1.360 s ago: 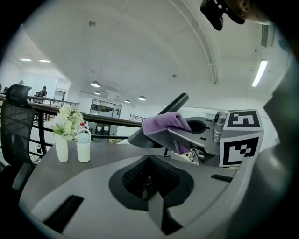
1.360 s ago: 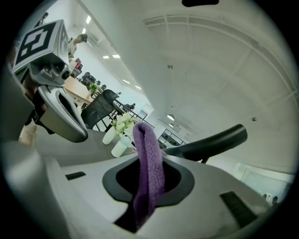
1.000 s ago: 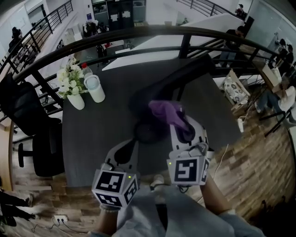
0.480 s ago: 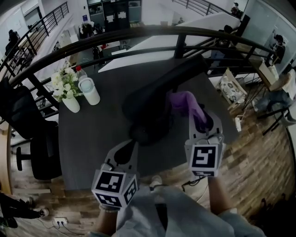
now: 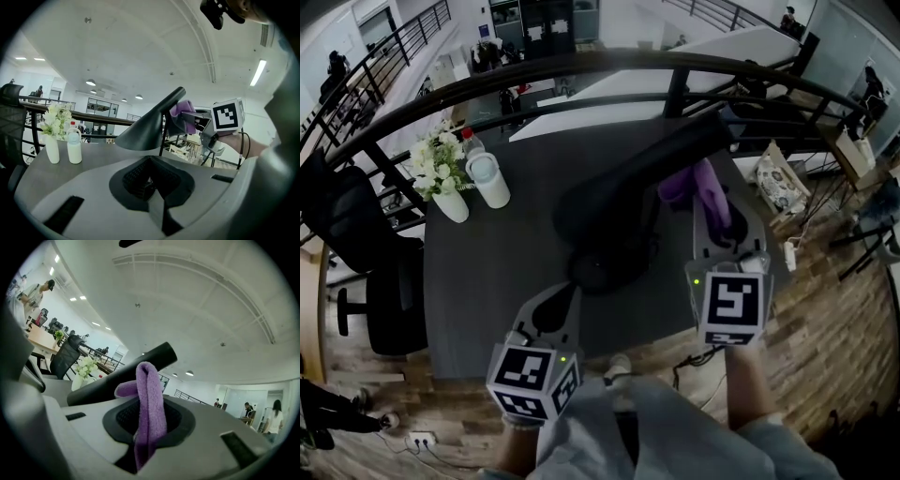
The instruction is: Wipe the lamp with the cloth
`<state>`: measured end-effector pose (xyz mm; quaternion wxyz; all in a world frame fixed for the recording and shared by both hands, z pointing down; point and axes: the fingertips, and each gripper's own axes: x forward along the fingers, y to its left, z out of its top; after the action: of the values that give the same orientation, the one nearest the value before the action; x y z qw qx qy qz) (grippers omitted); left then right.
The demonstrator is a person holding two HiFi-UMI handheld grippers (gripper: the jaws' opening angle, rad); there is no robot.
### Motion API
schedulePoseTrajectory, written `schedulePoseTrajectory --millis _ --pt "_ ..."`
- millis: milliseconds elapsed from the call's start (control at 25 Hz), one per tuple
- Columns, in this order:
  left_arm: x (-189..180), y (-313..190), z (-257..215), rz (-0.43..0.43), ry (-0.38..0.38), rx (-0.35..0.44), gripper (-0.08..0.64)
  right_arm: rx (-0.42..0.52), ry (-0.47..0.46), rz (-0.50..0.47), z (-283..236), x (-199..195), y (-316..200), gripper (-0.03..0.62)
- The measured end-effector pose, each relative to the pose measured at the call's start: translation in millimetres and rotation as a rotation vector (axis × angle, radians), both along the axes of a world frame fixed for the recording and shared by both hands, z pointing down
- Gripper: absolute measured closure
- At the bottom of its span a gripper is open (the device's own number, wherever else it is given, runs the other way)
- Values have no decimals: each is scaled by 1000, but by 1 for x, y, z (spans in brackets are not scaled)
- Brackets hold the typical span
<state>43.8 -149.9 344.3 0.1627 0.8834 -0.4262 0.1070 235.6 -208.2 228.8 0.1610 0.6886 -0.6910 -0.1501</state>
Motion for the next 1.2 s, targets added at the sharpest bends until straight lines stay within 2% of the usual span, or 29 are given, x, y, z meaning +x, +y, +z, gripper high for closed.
schedulePoseTrajectory --millis 240,600,1200 --pt "-2 -1 4 -16 -7 -13 546 -42 2 -69 21 -20 -7 535" --pt "-9 -2 13 -43 -23 -41 546 -99 29 -74 59 -23 -16 535" --pt "-22 3 23 -76 -43 -79 546 -287 73 -54 152 -16 -22 535"
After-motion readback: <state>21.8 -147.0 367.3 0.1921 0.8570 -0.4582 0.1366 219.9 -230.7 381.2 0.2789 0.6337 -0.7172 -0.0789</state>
